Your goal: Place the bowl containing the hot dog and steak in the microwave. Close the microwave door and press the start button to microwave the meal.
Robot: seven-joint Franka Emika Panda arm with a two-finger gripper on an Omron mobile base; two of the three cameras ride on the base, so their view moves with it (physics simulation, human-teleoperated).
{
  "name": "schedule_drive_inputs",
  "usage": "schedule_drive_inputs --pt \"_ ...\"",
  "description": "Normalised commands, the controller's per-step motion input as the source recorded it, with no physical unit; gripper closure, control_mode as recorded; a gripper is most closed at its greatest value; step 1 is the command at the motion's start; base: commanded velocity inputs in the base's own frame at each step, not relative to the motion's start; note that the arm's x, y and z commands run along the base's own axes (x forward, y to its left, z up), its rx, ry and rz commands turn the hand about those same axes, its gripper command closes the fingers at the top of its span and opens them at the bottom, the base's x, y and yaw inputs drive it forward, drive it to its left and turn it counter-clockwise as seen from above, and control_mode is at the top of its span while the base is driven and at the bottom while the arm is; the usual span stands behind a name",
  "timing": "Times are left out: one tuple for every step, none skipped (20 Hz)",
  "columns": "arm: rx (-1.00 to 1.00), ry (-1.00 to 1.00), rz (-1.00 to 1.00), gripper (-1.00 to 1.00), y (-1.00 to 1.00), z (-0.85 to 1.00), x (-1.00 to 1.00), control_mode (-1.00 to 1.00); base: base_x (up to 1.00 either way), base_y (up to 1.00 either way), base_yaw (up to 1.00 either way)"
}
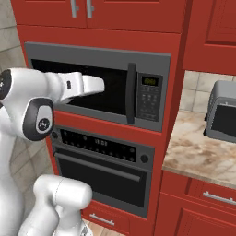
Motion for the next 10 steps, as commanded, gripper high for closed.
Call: schedule_drive_inputs --pt "0.85 -0.10 0.00 -1.00 -0.52 0.00 -0.86 -1.00 0.00 0.00 0.00" --pt "0.84 -0.12 0.00 -1.00 -0.57 0.00 -0.88 -1.00 0.00 0.00 0.00" --pt "0.82 -0.12 0.00 -1.00 -0.61 0.00 -0.93 -1.00 0.00 0.00 0.00" --pt "0.78 -0.10 0.01 -1.00 -0.65 0.00 -0.89 -1.00 0.00 0.00 0.00" --pt "0.76 -0.06 0.08 -1.00 -0.68 0.00 -0.89 -1.00 0.00 0.00 0.00" --pt "0.68 0.00 0.09 -1.00 -0.48 0.00 -0.71 -1.00 0.00 0.00 0.00" --pt "0.70 -0.01 0.09 -1.00 -0.53 -0.01 -0.64 -1.00 0.00 0.00 0.00" --pt "0.73 -0.04 0.09 -1.00 -0.49 -0.11 -0.41 -1.00 0.00 0.00 0.00" --pt "0.73 -0.06 0.06 -1.00 -0.44 -0.10 -0.34 -1.00 0.00 0.00 0.00" --pt "0.73 -0.07 0.00 -1.00 -0.33 -0.17 -0.24 -1.00 0.00 0.00 0.00"
